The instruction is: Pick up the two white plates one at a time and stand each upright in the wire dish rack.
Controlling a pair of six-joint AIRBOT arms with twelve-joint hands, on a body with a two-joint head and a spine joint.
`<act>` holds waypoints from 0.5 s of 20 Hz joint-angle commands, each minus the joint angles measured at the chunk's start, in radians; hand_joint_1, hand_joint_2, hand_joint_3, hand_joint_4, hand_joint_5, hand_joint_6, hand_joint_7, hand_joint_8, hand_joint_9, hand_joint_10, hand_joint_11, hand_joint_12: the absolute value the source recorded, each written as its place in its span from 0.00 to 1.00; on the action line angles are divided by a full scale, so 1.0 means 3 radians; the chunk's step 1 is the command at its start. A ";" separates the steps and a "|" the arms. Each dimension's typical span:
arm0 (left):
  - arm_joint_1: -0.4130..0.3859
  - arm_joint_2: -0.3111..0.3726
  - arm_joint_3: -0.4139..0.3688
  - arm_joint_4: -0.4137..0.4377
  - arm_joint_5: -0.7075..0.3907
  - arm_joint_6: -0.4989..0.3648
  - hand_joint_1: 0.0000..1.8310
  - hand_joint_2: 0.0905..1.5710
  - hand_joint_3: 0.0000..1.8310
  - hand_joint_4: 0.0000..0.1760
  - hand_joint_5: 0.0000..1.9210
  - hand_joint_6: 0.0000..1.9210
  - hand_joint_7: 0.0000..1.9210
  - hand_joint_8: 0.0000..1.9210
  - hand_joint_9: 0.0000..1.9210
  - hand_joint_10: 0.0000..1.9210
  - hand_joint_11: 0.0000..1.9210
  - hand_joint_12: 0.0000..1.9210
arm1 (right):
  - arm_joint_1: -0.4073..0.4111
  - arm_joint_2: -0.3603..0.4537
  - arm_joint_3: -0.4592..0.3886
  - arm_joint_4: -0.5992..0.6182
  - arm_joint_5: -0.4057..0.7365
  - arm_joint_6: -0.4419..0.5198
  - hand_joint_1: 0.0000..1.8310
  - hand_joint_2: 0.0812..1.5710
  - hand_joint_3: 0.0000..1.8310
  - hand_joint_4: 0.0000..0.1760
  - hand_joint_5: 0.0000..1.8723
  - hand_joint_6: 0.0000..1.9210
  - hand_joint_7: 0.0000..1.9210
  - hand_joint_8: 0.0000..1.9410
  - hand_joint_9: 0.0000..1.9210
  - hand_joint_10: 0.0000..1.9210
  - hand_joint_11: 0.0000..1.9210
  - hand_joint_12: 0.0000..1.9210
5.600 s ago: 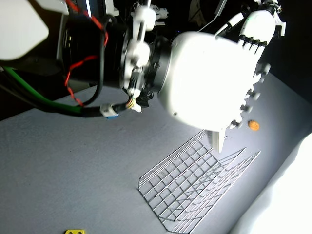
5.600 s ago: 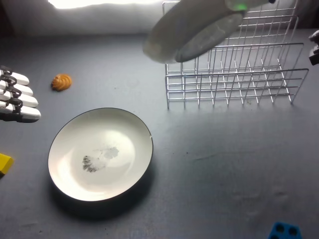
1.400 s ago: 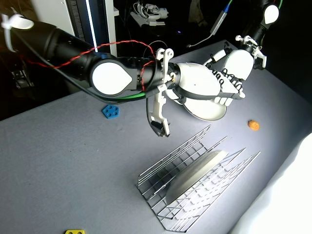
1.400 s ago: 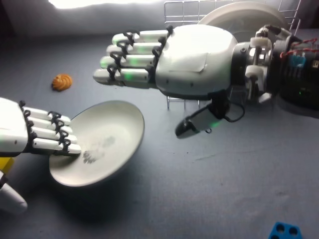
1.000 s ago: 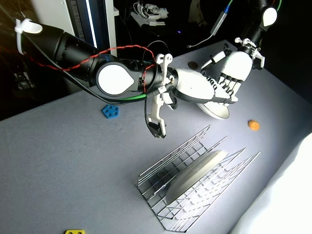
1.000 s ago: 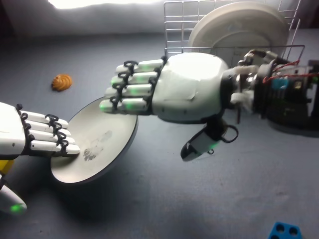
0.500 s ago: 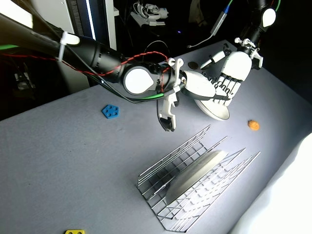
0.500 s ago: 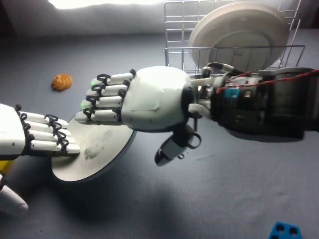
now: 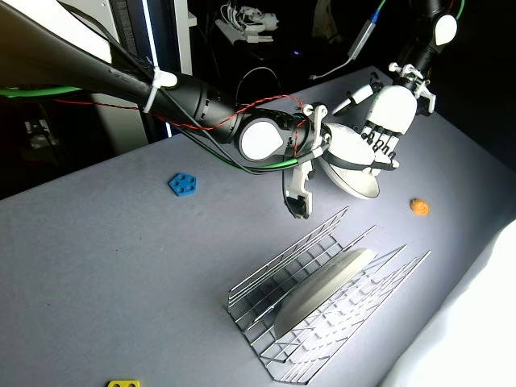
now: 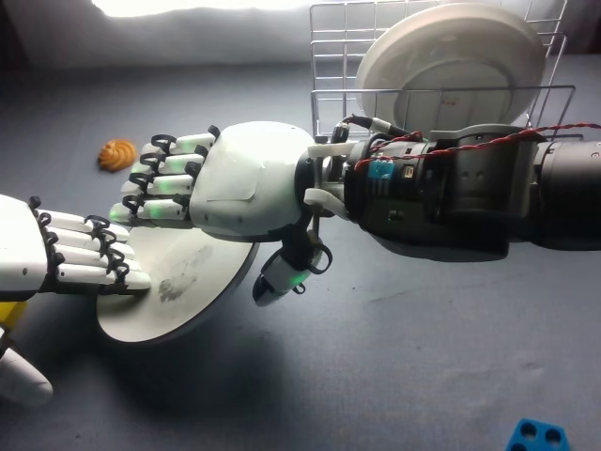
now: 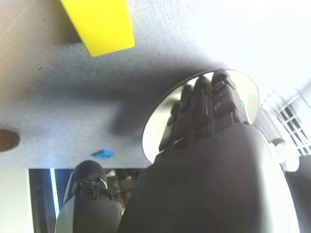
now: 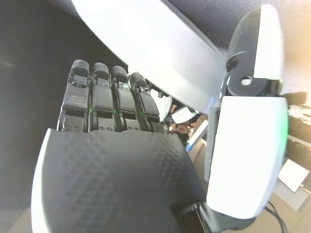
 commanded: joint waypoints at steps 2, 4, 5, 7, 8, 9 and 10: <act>0.0016 -0.0049 0.0025 -0.0016 -0.0022 -0.0006 0.00 0.64 0.00 0.00 0.03 0.00 0.03 0.00 0.03 0.00 0.01 0.01 | 0.0044 -0.0016 -0.0004 0.0043 0.0336 -0.0022 0.58 0.51 0.01 0.00 0.00 0.00 0.00 0.00 0.00 0.00 0.00 0.00; 0.0019 -0.0049 0.0035 -0.0036 -0.0023 -0.0006 0.00 0.64 0.00 0.00 0.02 0.00 0.03 0.00 0.02 0.00 0.00 0.01 | 0.0045 -0.0026 -0.0004 0.0043 0.0336 -0.0031 0.59 0.55 0.01 0.00 0.02 0.00 0.00 0.00 0.00 0.00 0.00 0.09; 0.0020 -0.0049 0.0040 -0.0049 -0.0023 -0.0006 0.00 0.64 0.00 0.00 0.02 0.00 0.02 0.00 0.02 0.00 0.00 0.01 | 0.0045 -0.0029 -0.0003 0.0043 0.0337 -0.0038 0.59 0.57 0.01 0.00 0.04 0.00 0.00 0.00 0.00 0.00 0.00 0.12; 0.0029 -0.0049 0.0044 -0.0067 -0.0025 -0.0006 0.00 0.63 0.00 0.00 0.02 0.00 0.03 0.00 0.02 0.00 0.01 0.02 | 0.0045 -0.0040 -0.0004 0.0053 0.0339 -0.0047 0.57 0.58 0.00 0.00 0.10 0.01 0.07 0.00 0.06 0.01 0.00 0.26; 0.0029 -0.0049 0.0046 -0.0067 -0.0025 -0.0006 0.00 0.63 0.00 0.00 0.02 0.00 0.03 0.00 0.03 0.00 0.02 0.02 | 0.0045 -0.0040 -0.0004 0.0053 0.0339 -0.0047 0.57 0.58 0.00 0.00 0.13 0.01 0.10 0.01 0.09 0.02 0.00 0.33; 0.0030 -0.0049 0.0050 -0.0069 -0.0025 -0.0006 0.00 0.63 0.00 0.00 0.02 0.00 0.02 0.00 0.02 0.00 0.01 0.02 | 0.0041 -0.0040 -0.0004 0.0053 0.0339 -0.0050 0.56 0.59 0.00 0.00 0.16 0.01 0.13 0.00 0.12 0.01 0.00 0.41; 0.0032 -0.0048 0.0054 -0.0077 -0.0028 -0.0006 0.00 0.64 0.00 0.00 0.01 0.00 0.01 0.00 0.01 0.00 0.00 0.00 | 0.0038 -0.0040 -0.0003 0.0053 0.0339 -0.0051 0.57 0.58 0.00 0.00 0.21 0.01 0.19 0.01 0.18 0.02 0.00 0.54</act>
